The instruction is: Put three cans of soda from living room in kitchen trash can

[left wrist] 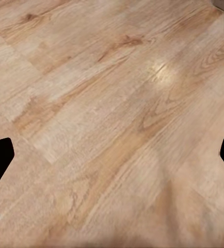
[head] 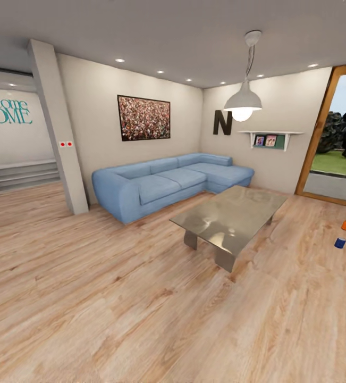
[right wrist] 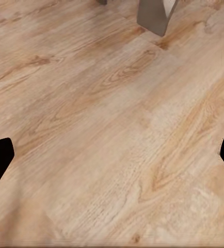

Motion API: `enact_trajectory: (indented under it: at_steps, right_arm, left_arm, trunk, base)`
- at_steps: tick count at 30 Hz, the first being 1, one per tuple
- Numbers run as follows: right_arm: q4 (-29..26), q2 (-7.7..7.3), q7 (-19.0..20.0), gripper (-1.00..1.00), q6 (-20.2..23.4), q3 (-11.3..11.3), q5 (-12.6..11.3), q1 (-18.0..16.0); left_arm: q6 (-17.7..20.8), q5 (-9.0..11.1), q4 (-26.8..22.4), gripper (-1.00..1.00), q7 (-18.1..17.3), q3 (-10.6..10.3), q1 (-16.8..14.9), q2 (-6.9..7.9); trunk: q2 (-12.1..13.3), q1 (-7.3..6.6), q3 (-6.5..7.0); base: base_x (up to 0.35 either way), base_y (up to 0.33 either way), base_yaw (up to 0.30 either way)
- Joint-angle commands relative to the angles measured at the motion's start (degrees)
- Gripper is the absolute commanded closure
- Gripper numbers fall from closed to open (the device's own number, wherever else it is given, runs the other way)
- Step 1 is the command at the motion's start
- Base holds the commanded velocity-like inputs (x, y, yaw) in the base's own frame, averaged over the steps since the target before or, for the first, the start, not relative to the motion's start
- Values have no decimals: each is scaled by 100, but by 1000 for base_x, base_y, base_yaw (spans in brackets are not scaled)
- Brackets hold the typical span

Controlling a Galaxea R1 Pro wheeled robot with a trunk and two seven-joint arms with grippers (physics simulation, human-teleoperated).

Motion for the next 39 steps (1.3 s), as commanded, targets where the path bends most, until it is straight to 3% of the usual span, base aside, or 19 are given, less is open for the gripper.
enact_trajectory:
  at_steps: [1,11,34,39]
  right_arm:
    - [0,0,0,-100,0,0,0,0]
    - [4,1,0,-100,1,1,3,0]
    - [9,7,0,-100,-1,1,35,0]
    - [9,8,0,-100,0,1,11,0]
  left_arm:
    - [-2,1,-1,-100,0,-1,0,0]
    - [-12,3,1,-100,0,-15,0,0]
    - [-62,2,3,-100,0,11,0,0]
    - [-64,3,-4,-100,0,11,0,2]
  trunk:
    - [0,0,9]
    - [0,0,98]
    - [0,0,301]
    - [0,0,341]
  base:
    - [-136,-96,0]
    - [-65,10,0]
    - [-221,210,16]
    - [-187,-90,140]
